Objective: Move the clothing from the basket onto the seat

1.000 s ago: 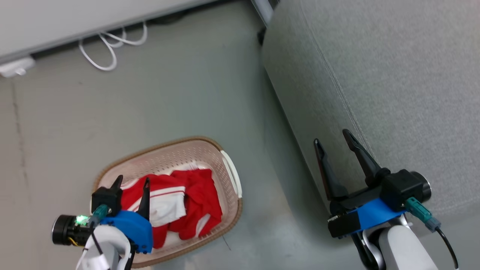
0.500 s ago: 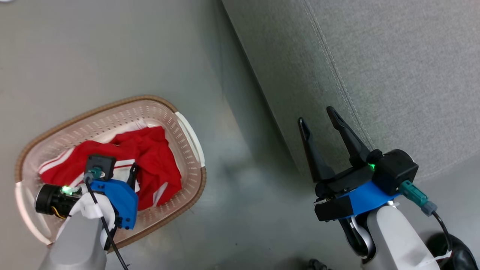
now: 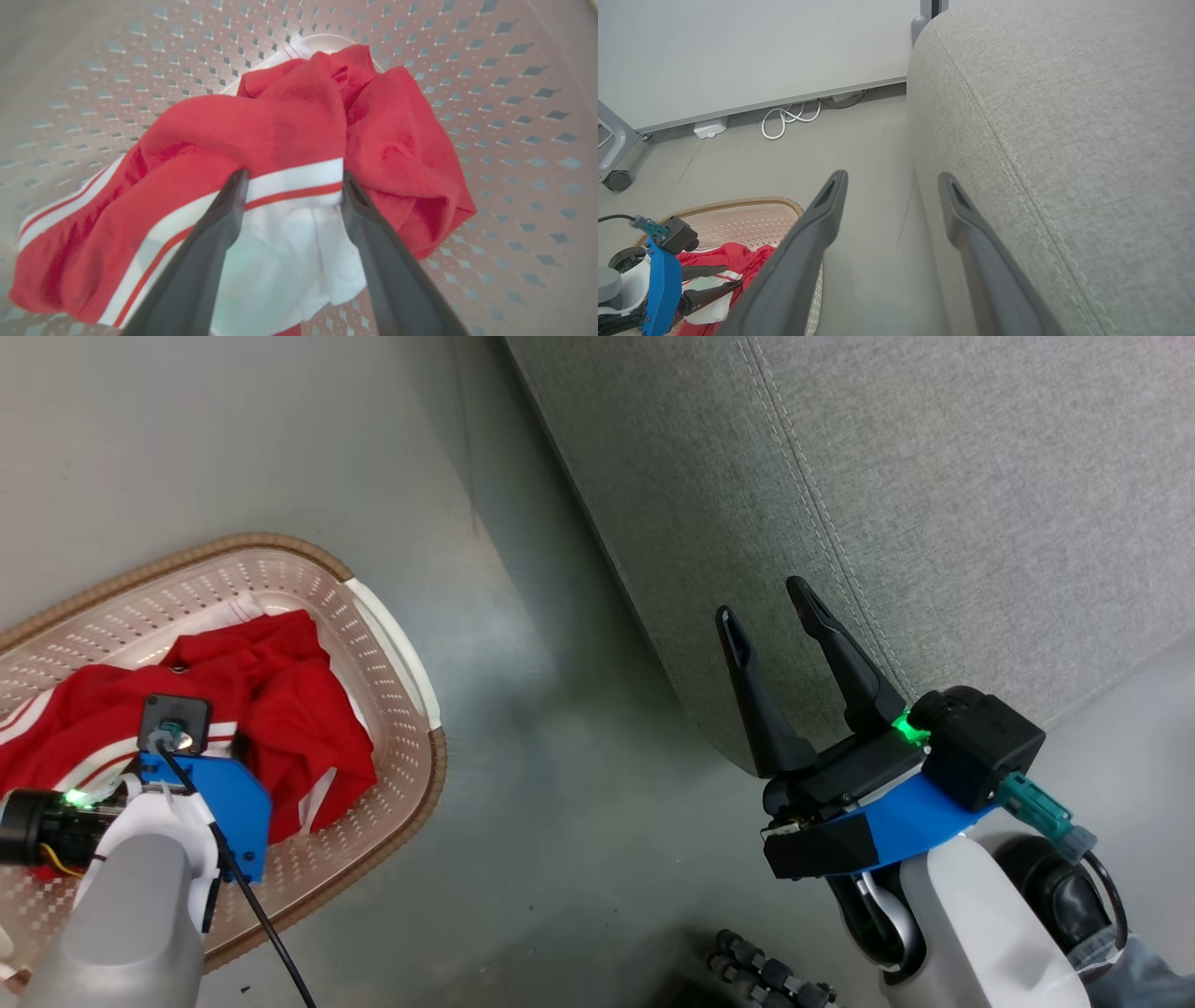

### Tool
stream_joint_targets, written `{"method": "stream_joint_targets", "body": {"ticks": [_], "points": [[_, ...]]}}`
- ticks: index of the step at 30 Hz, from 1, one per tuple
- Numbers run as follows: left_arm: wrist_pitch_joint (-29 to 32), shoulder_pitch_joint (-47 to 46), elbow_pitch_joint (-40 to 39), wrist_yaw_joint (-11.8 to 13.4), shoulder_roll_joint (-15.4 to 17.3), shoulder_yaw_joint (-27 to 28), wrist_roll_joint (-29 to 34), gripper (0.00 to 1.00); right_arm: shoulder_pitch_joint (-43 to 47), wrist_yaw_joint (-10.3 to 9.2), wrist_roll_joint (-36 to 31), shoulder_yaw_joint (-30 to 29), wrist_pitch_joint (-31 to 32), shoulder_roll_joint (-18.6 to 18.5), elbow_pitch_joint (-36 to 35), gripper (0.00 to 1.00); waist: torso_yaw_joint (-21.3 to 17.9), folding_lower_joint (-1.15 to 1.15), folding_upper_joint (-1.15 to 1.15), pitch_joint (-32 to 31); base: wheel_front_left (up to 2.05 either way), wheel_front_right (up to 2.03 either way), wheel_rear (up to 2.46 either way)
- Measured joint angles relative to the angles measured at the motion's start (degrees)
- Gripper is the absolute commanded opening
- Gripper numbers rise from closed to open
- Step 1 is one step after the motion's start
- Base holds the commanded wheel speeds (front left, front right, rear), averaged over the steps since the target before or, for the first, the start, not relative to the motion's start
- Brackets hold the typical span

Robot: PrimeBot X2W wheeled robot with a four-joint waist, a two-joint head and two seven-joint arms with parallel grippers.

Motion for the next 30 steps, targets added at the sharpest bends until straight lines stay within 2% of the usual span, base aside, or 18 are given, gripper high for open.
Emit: {"method": "stream_joint_targets", "body": {"ticks": [10,17,18,19,20,21,30], "points": [[4.2,-2.0,2.1,1.9,2.5,-1.6,1.5,1.0,-0.6,0.0,1.7,1.1,0.0,0.0,-0.5,1.0,-1.4,0.0,0.0,2.6,0.0,0.0,0.0],[5.9,-2.9,2.1,2.4,2.8,-2.7,1.7,1.0,-0.7,0.0,2.4,1.0,0.0,0.0,-0.6,1.0,-1.5,0.0,0.0,3.3,0.0,0.0,0.0],[6.0,-3.0,2.0,2.3,2.8,-2.9,1.7,0.82,-0.7,0.0,2.4,1.0,0.0,0.0,-0.6,1.0,-1.5,0.0,0.0,3.4,0.0,0.0,0.0],[6.2,-3.1,2.0,2.3,2.7,-3.0,1.7,0.4,-0.7,0.0,2.5,0.9,0.0,0.0,-0.6,1.0,-1.4,0.0,0.0,3.4,0.0,0.0,0.0],[6.2,-3.1,1.9,2.1,2.7,-3.2,1.7,0.09,-0.7,0.0,2.6,0.9,0.0,0.0,-0.6,1.0,-1.4,0.0,0.0,3.5,0.0,0.0,0.0],[6.3,-3.2,1.8,2.1,2.6,-3.3,1.7,0.0,-0.7,0.0,2.6,0.8,0.0,0.0,-0.6,1.0,-1.4,0.0,0.0,3.5,0.0,0.0,0.0],[6.3,-3.2,0.6,1.9,2.5,-3.5,0.6,0.0,-0.8,0.0,2.8,0.9,0.0,0.0,-0.4,1.0,-1.2,-0.01,0.0,3.4,0.0,0.0,0.0]]}}
